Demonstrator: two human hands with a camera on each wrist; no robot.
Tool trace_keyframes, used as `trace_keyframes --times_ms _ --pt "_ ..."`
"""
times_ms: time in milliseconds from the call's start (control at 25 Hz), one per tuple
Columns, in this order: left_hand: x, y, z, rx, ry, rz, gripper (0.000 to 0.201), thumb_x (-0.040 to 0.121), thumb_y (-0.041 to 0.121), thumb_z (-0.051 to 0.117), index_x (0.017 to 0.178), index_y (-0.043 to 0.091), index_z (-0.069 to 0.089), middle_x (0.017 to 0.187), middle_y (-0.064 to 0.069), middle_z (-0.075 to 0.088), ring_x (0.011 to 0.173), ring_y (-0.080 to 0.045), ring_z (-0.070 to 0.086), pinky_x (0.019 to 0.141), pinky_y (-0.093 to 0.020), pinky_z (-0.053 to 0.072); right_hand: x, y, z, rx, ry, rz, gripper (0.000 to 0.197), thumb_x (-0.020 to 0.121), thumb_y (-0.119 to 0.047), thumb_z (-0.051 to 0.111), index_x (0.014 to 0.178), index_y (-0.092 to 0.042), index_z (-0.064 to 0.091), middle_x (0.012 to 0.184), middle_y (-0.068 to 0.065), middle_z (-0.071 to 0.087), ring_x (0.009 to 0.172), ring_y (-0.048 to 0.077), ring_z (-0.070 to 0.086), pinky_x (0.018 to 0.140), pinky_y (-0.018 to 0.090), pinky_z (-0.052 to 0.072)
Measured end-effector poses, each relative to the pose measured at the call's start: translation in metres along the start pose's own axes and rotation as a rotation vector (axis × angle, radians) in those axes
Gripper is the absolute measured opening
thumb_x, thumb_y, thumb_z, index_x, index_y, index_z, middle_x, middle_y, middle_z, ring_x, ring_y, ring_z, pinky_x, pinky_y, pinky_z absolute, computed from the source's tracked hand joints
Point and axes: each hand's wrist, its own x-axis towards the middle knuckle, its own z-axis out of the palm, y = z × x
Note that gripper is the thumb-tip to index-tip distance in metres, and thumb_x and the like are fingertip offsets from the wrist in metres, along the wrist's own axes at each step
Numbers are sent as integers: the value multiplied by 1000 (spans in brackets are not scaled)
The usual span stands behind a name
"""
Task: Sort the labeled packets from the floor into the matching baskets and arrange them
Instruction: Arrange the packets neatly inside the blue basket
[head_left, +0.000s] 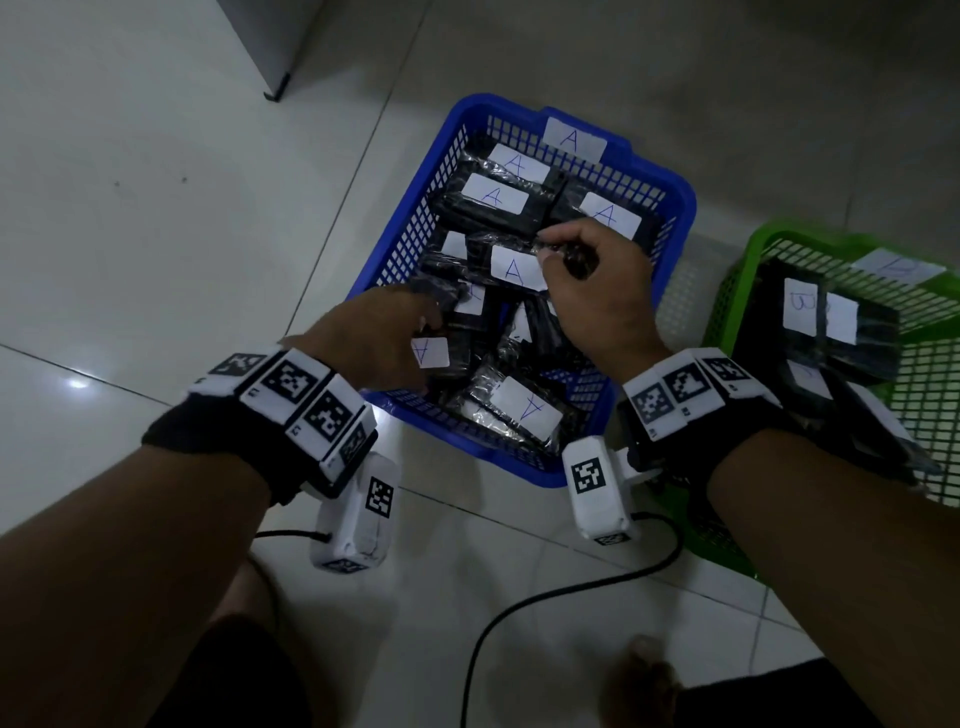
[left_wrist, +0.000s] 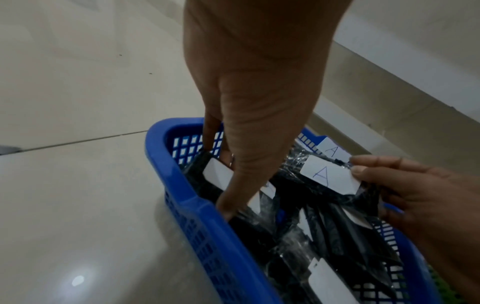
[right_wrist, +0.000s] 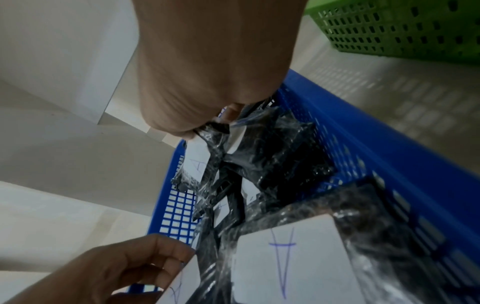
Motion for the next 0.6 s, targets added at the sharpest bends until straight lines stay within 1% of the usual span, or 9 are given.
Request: trace_keyframes --times_ms 80,160,240,320,360,480,560,600 --pt "-2 0 1 37 48 -6 58 66 21 84 117 15 59 116 -7 56 108 -27 56 85 -33 48 -1 -2 1 7 19 -15 10 88 -16 66 97 -16 71 87 -8 69 79 3 64 73 13 51" --pt "-5 3 1 23 69 16 57 66 16 83 117 13 58 117 -8 55 108 -27 55 80 -28 43 -1 -3 2 21 32 -23 10 88 -15 66 96 -15 72 86 -8 69 78 2 63 72 14 51" --pt "-7 1 0 -13 69 43 56 67 11 82 117 12 58 119 -8 53 110 -27 52 81 -29 43 -1 -3 1 25 42 -18 10 88 -14 66 96 -14 72 86 -8 69 78 0 63 72 12 50" --pt "-8 -1 0 -20 17 69 50 70 4 78 114 13 58 121 -8 51 114 -27 50 85 -30 43 0 -2 0 28 55 -3 10 89 -14 65 96 -15 72 85 -11 68 77 -1 63 72 13 51" --pt "-8 -2 1 -4 -11 70 47 72 3 76 114 14 58 121 -7 51 115 -27 49 86 -30 43 0 -2 0 29 60 2 10 89 -14 65 96 -15 72 85 -11 68 77 -1 63 72 13 51" --pt "-5 2 -4 41 -95 17 47 75 7 74 119 19 61 119 -2 48 115 -22 48 84 -26 40 0 -3 2 23 56 -19 10 88 -15 65 96 -15 71 87 -8 69 79 3 64 72 15 52" --pt "-1 2 -11 13 -162 -23 47 76 19 75 121 24 63 115 3 52 109 -16 50 84 -24 40 -1 -3 4 18 48 -41 10 88 -15 66 96 -13 72 87 -6 70 79 4 64 72 15 52" --pt "1 3 -14 -15 -154 -34 43 78 26 74 119 24 65 114 4 57 106 -15 53 85 -24 42 -2 -2 5 13 47 -52 11 88 -15 66 96 -12 72 87 -6 70 79 4 64 72 16 52"
